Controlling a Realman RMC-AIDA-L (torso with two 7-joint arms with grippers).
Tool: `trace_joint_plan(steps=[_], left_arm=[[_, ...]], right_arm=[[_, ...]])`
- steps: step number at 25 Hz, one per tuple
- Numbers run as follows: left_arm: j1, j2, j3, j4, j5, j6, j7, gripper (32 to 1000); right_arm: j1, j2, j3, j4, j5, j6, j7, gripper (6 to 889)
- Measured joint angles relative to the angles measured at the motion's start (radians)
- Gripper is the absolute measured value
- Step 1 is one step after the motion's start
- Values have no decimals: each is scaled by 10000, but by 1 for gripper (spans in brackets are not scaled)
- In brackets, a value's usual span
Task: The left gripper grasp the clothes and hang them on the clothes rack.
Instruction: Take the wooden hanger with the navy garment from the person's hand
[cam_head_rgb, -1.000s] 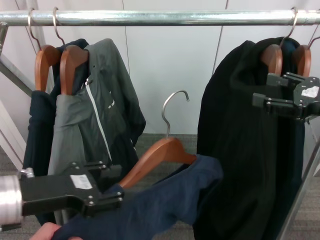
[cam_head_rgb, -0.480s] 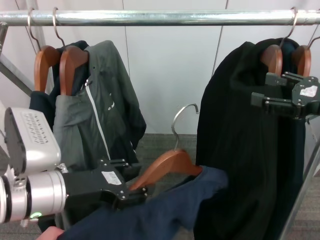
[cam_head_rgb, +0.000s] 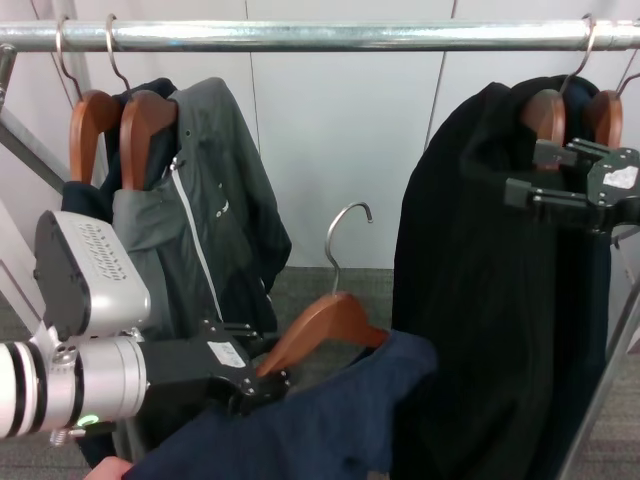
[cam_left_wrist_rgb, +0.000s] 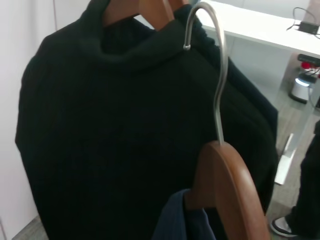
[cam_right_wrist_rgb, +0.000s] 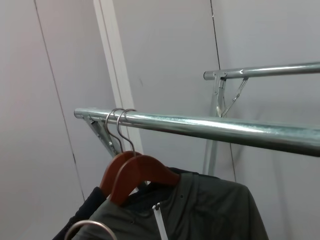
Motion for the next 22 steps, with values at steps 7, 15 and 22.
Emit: trace_joint_plan(steps=[7, 15, 22], left_arm=[[43, 5, 184, 57, -77, -396, -54, 480], [56, 20, 170, 75, -91, -409, -60, 395], [57, 20, 156, 78, -90, -414, -64, 323]], right_arm=[[-21, 0, 44, 0, 0, 0, 0, 849], [-29, 0, 50, 1, -1, 0, 0, 848], [-39, 0, 50, 0, -2, 0, 0, 848]])
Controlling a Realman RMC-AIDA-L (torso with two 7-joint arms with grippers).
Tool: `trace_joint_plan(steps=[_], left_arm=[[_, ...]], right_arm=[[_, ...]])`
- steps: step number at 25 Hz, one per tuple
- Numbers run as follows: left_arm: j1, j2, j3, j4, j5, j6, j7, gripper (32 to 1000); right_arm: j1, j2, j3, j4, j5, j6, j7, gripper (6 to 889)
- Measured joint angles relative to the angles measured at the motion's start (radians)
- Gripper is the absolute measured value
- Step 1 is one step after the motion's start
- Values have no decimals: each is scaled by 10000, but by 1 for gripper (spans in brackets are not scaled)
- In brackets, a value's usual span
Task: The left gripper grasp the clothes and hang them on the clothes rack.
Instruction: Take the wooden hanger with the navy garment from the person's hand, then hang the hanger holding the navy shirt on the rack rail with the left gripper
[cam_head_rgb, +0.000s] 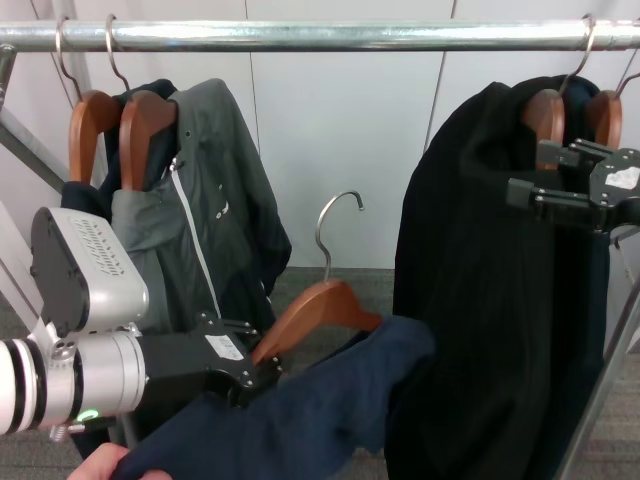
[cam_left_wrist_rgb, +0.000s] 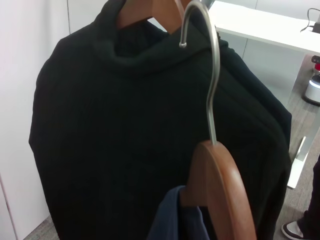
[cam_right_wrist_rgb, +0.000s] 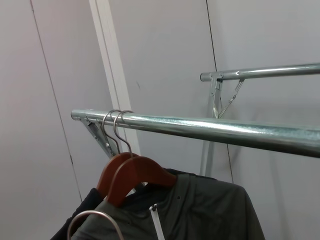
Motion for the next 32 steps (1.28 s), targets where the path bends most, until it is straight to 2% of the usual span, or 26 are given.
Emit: trace_joint_plan(steps=[16, 28, 32], left_arm=[[-1, 0, -22, 19, 13, 9, 0, 177], [104, 0, -50, 145, -19, 15, 0, 173], [114, 0, -167, 148, -208, 10, 0, 178]], right_arm=[[-8, 0, -1, 0, 0, 0, 0, 849], [-8, 0, -1, 1, -1, 0, 0, 848], [-19, 0, -1, 0, 0, -2, 0, 848]])
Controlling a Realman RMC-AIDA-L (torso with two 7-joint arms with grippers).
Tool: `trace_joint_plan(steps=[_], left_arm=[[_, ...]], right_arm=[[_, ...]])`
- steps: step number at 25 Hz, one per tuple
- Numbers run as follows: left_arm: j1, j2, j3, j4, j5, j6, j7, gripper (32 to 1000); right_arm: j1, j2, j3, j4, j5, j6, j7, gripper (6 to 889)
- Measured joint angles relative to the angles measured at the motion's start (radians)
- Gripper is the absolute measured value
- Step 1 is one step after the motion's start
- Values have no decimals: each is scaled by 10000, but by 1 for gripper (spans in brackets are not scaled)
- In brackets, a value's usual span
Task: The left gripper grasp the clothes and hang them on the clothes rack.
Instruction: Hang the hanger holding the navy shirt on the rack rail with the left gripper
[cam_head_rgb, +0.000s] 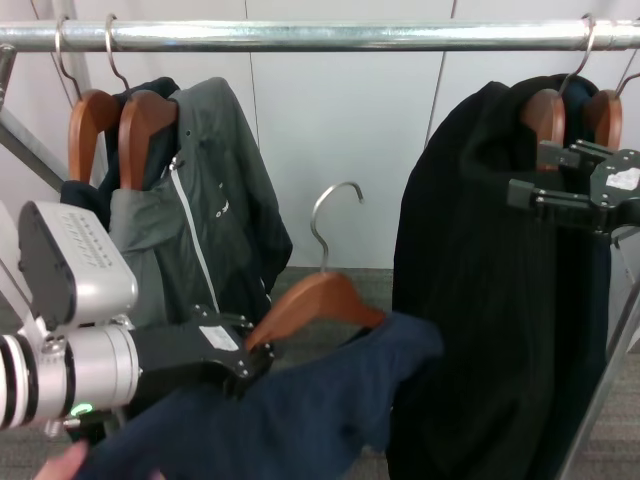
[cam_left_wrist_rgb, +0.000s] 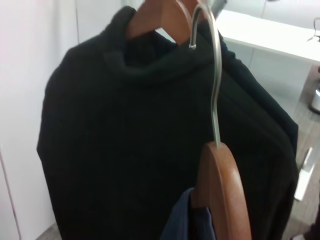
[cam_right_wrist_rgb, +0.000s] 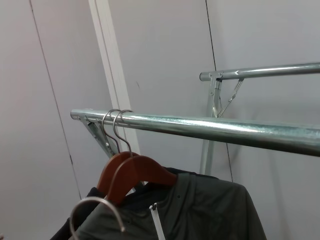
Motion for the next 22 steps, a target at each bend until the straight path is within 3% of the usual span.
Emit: trace_joint_plan(steps=[6, 10, 14, 19, 20, 22], left_arm=[[41, -6, -470, 5, -512, -42, 79, 185], [24, -19, -813, 6, -942, -402, 93, 190], [-138, -23, -826, 7, -1427, -1560, -1, 195], [-379, -27, -687, 6, -1469, -2923, -374, 202], [-379, -27, -687, 6, -1469, -2923, -374, 203], [-590, -32, -577, -16, -1474, -3457, -525, 206]], right_arm=[[-4, 0, 0, -1, 0, -8, 0, 849], [29, 2, 0, -9, 0, -3, -16, 849], [52, 17, 0, -7, 0, 2, -45, 849], [83, 45, 0, -7, 91, 2, -122, 849], [84, 46, -1, -6, 126, 2, -130, 849], [85, 51, -1, -6, 156, 2, -134, 849]])
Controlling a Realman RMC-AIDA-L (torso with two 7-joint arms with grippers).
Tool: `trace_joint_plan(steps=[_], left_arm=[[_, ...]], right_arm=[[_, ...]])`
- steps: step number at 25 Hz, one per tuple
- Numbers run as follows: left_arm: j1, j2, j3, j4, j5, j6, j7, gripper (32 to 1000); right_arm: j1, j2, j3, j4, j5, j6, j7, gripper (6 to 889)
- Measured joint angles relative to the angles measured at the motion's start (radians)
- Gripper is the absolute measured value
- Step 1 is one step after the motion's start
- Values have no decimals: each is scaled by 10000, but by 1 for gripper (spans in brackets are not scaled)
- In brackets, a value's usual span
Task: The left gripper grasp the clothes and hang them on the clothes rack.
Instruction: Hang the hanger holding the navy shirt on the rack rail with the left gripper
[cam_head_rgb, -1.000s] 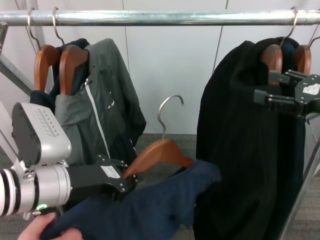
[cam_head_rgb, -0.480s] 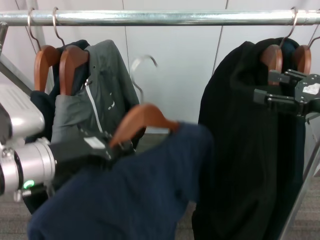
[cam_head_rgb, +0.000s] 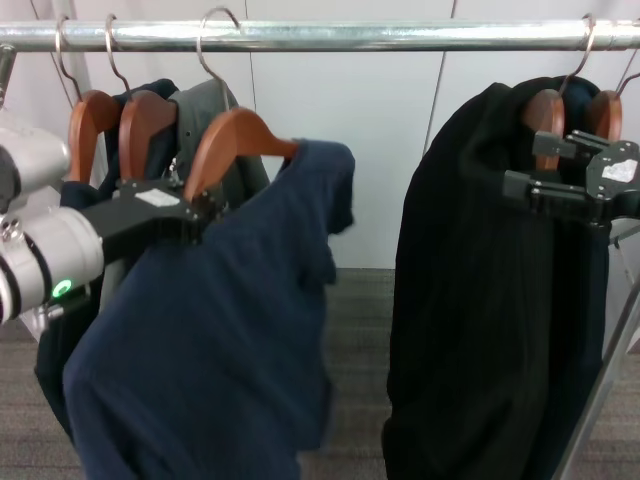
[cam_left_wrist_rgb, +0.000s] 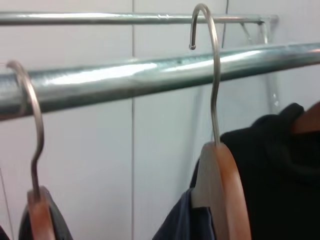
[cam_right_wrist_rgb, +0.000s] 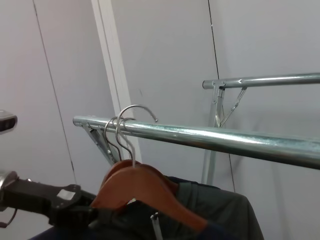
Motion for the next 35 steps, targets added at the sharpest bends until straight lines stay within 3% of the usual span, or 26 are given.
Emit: trace_joint_plan(steps=[11, 18, 23, 30, 32, 35], left_arm=[[-933, 1, 411, -803, -12, -1265, -395, 219], [-1542, -11, 522, -1785, -13, -1393, -405, 228], [-1604, -14, 534, -1887, -72, -1328, -424, 235], [-1607, 27, 518, -1899, -545, -1160, -400, 243], [-1596, 36, 412, -1848, -568, -842, -394, 246], [-1475, 43, 155, -1669, -755, -289, -319, 346]], right_arm=[[4, 28, 0, 6, 14, 1, -9, 848], [99, 26, 0, 7, 14, 15, -15, 849], [110, 26, 1, 14, 14, 134, -15, 848], [67, 26, 0, 22, 14, 151, -19, 848], [56, 26, 0, 22, 13, 150, -19, 848], [40, 26, 0, 22, 13, 147, -20, 849]])
